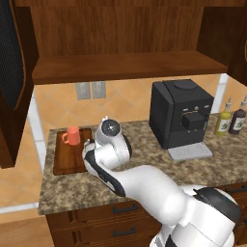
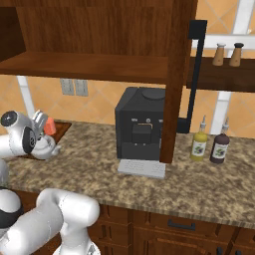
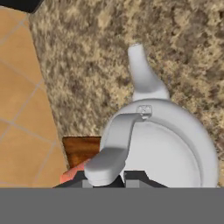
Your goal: Pick the kettle from the counter and place it on the tray. Then pick the mug from the cabinet and place it on the tray. Then close the cabinet doors.
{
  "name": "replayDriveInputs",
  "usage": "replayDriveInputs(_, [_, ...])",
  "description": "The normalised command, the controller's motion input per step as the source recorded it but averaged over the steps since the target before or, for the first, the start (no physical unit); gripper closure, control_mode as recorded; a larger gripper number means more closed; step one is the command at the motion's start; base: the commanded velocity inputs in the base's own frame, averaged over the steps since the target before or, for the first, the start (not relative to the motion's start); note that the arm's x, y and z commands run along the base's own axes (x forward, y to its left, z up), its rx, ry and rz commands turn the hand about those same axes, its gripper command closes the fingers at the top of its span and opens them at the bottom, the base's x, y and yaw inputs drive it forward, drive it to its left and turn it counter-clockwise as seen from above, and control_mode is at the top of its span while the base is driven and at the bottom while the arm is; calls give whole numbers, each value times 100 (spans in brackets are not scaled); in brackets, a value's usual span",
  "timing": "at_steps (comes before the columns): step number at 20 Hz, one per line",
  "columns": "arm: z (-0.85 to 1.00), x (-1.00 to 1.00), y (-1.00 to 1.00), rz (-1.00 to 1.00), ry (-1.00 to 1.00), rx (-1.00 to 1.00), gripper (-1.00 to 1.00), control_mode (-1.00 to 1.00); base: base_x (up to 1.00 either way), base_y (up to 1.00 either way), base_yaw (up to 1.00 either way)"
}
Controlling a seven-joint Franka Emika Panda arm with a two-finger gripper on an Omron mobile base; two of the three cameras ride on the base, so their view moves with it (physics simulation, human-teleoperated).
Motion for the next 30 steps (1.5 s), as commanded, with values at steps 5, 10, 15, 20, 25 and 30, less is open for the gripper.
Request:
replayDriveInputs(5, [0,35,52,0,0,0,100,-100,0,0,0])
replayDriveInputs(10, [-2,35,43,0,3,1,100,-100,0,0,0])
replayDriveInputs(15, [-5,33,36,0,8,5,100,-100,0,0,0])
replayDriveInputs(20, [-21,26,36,0,6,3,100,-100,0,0,0])
replayDriveInputs(25, [-17,21,12,0,0,5,100,-100,0,0,0])
replayDriveInputs(30, [-14,7,5,0,0,3,-100,-100,0,0,0])
